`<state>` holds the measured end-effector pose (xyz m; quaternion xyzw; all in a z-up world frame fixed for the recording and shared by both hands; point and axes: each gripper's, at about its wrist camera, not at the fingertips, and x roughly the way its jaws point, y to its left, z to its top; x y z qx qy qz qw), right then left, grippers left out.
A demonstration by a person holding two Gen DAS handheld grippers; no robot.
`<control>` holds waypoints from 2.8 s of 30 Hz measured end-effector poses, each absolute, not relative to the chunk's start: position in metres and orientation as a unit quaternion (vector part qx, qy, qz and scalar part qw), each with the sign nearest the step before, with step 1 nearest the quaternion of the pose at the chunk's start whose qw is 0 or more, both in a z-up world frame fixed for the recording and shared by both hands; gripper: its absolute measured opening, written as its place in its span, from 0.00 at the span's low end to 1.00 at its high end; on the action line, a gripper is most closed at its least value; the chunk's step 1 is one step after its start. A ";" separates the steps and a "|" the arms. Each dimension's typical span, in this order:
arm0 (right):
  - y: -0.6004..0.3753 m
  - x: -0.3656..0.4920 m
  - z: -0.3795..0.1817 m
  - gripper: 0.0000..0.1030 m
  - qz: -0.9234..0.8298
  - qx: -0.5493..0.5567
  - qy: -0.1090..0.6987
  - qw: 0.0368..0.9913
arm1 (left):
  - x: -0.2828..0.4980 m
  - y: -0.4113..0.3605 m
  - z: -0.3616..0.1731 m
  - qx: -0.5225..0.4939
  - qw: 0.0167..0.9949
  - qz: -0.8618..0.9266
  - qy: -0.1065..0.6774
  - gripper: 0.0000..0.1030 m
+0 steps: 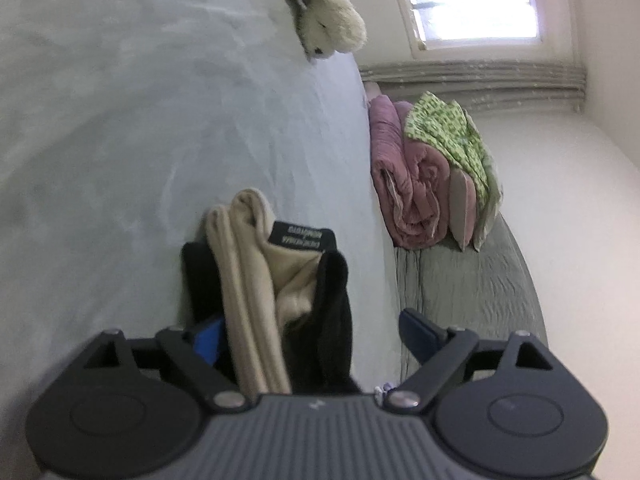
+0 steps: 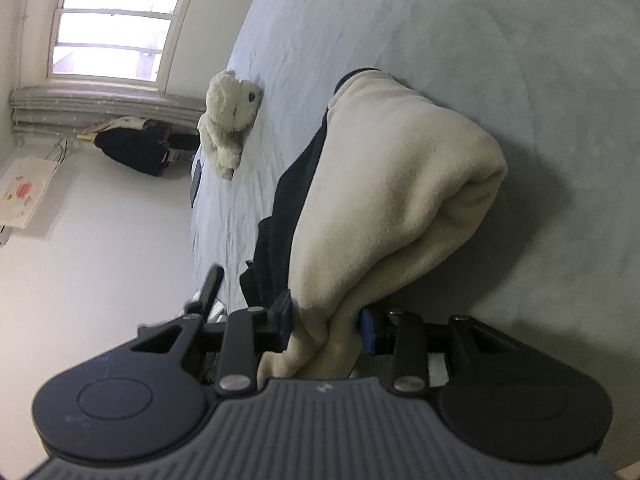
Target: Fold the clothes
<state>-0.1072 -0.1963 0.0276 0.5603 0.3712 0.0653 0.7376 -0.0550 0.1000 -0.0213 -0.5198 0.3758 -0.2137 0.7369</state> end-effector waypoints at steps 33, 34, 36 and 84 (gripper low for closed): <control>-0.193 -0.133 0.003 0.36 0.102 0.505 0.354 0.780 | -0.112 0.026 0.041 -0.104 0.949 -0.124 0.272 0.35; -0.193 -0.133 0.003 0.36 0.104 0.503 0.354 0.782 | -0.112 0.026 0.042 -0.097 0.951 -0.125 0.267 0.35; -0.193 -0.133 0.003 0.36 0.107 0.498 0.354 0.784 | -0.113 0.019 0.042 -0.082 0.955 -0.122 0.258 0.35; -0.182 -0.100 0.055 0.31 0.065 0.570 0.342 0.744 | -0.066 0.130 -0.022 -0.590 0.673 -0.168 0.413 0.73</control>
